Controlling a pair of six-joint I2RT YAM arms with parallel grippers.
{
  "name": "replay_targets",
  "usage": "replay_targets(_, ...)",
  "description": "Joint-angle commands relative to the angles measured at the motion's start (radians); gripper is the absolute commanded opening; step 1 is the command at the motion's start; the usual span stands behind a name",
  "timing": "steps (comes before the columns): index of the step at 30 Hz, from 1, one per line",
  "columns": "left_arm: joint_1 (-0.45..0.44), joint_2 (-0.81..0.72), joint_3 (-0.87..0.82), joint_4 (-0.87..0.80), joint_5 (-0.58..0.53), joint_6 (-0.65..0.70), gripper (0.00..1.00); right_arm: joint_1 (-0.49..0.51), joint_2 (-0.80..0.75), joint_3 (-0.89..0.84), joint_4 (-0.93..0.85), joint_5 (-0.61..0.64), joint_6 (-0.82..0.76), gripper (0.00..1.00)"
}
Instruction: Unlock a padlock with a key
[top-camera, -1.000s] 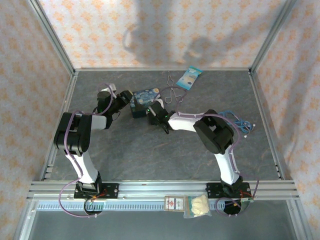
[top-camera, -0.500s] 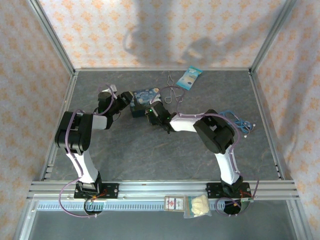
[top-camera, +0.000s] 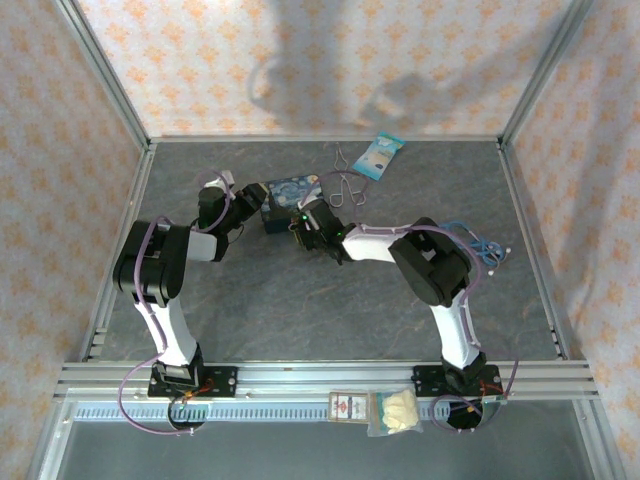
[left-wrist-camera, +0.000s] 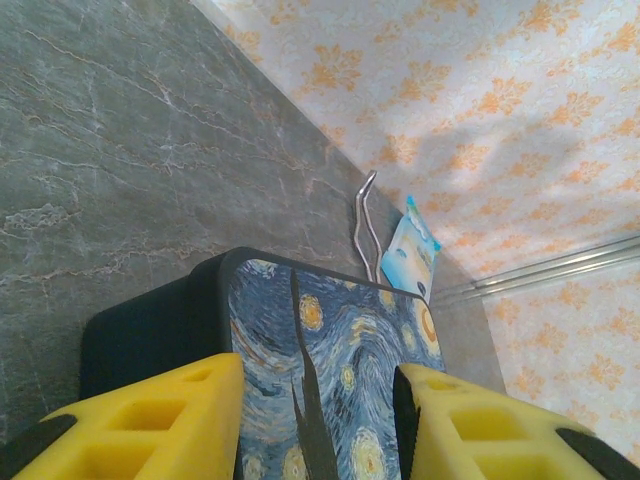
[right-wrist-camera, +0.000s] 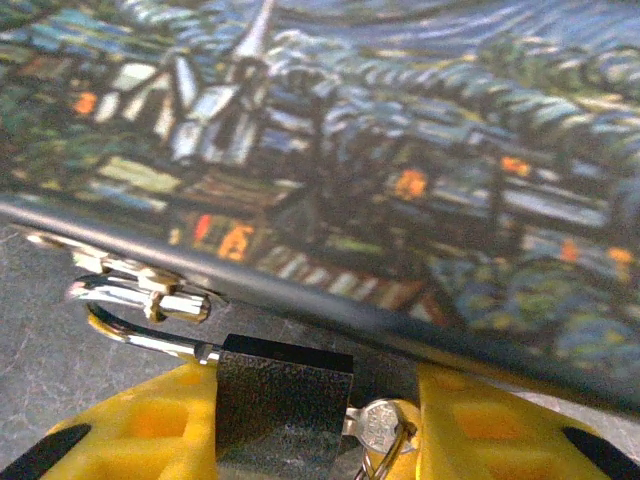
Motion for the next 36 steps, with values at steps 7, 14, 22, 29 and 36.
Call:
replay_targets(7,-0.024,0.008,0.011,-0.019,0.051,0.001,0.43,0.015,-0.073,-0.047,-0.080,-0.114,-0.198,0.24)
replay_targets(14,-0.002,-0.021,0.007,-0.047,0.050,0.019,0.43,0.015,-0.083,-0.054,-0.107,-0.101,-0.288,0.24)
replay_targets(22,0.073,-0.145,-0.111,-0.036,0.106,-0.015,0.48,0.014,-0.049,0.013,-0.119,-0.098,-0.341,0.24)
replay_targets(29,0.087,-0.362,-0.258,-0.197,0.056,0.066,0.56,0.013,-0.042,0.015,-0.126,-0.156,-0.235,0.24)
replay_targets(36,0.098,-0.451,-0.277,-0.290,0.083,0.091,0.59,0.010,-0.010,0.083,-0.236,-0.292,-0.153,0.24)
